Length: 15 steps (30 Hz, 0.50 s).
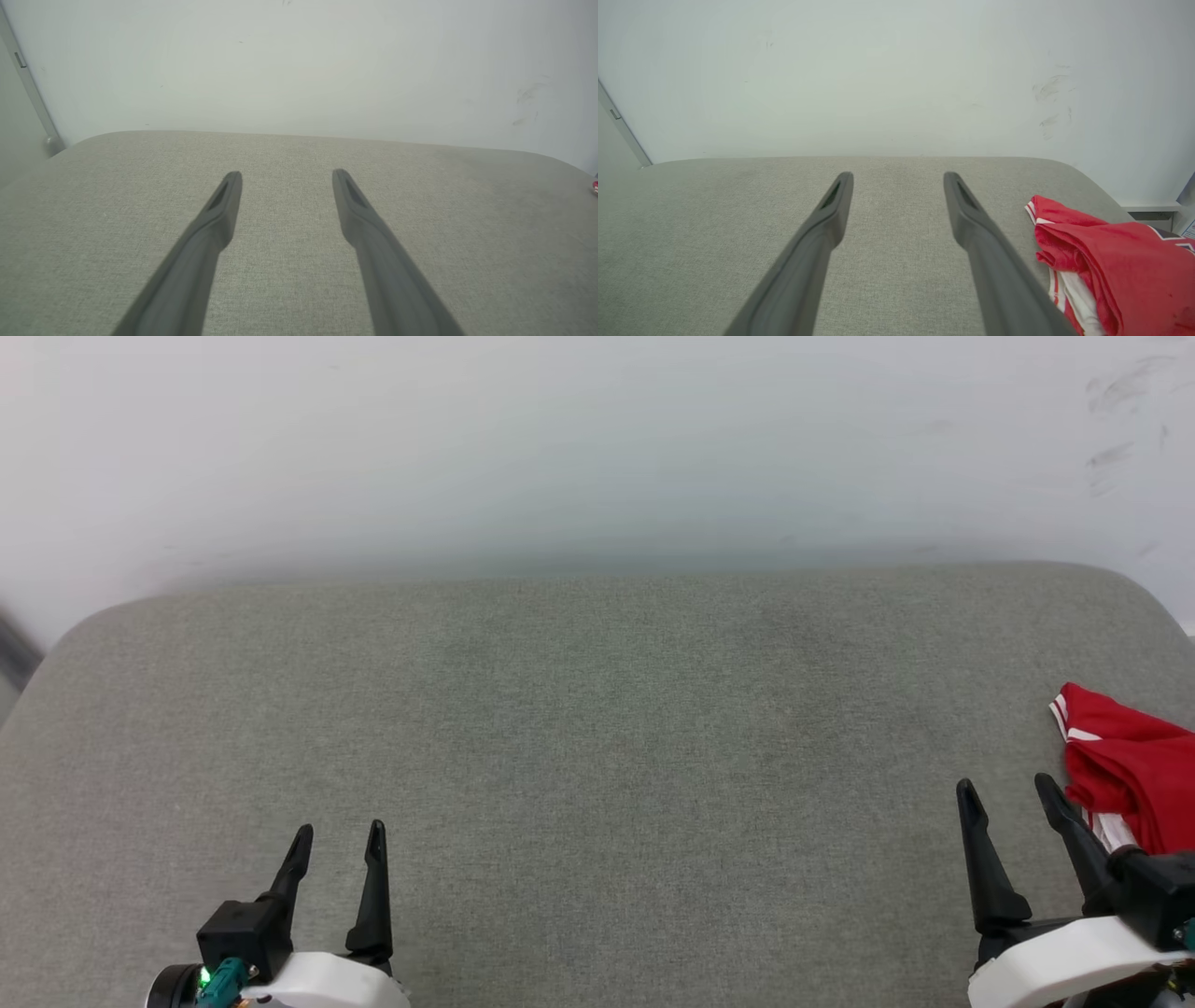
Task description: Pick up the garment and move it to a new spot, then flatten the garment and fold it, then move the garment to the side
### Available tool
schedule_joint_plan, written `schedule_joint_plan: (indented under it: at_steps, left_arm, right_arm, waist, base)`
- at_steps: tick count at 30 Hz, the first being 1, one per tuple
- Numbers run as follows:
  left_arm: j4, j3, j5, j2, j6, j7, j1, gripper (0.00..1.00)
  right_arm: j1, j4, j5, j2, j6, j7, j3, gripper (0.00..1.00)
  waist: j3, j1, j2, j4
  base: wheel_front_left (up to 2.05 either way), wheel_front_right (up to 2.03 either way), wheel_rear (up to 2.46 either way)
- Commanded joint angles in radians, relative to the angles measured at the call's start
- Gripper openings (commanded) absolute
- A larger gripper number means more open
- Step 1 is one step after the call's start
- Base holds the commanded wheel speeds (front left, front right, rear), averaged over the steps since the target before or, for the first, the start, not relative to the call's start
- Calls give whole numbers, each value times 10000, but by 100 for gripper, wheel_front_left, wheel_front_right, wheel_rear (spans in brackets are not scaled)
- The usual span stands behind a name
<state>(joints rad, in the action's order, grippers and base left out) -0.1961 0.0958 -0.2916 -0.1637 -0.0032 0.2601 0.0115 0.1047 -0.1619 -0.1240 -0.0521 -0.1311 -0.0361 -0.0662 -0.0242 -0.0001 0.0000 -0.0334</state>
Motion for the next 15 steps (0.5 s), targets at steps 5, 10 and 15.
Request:
schedule_joint_plan:
  at_steps: [5,10,15]
  left_arm:
    - [-142,58,83,47,-56,69,-153,100]
    - [-224,37,67,63,-103,70,-198,100]
    - [-428,44,42,149,-103,-38,-13,0]
  right_arm:
    - [102,-83,-43,35,8,-44,106,100]
    - [77,-62,-73,35,8,-26,103,100]
    - [50,212,-100,0,0,-46,123,0]
  waist:
    - [-27,1,0,2]
    - [-30,1,0,20]
    - [-28,1,0,26]
  base:
    - [0,0,0]
    - [0,0,0]
    - [0,0,0]
